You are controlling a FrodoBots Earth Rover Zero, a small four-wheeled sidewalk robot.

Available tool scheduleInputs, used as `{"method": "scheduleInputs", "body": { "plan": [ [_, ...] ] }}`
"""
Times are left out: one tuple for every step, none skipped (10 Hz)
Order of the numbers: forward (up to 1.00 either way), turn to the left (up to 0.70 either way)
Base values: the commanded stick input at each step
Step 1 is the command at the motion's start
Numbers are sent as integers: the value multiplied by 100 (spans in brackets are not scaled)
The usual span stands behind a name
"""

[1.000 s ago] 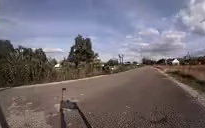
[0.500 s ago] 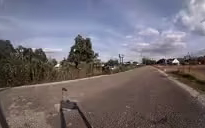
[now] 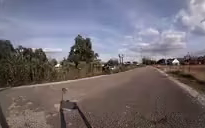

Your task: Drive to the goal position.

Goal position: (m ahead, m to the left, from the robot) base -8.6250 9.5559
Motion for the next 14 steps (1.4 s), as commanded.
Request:
{"method": "scheduleInputs", "body": {
  "plan": [
    [4, 0],
    [0, 0],
    [2, 0],
    [4, 0],
    [1, 0],
    [3, 0],
    [2, 0],
    [2, 0],
    [1, 0],
    [0, 0],
    [2, 0],
    [3, 0],
    [0, 0],
    [4, 0]
  ]
}}
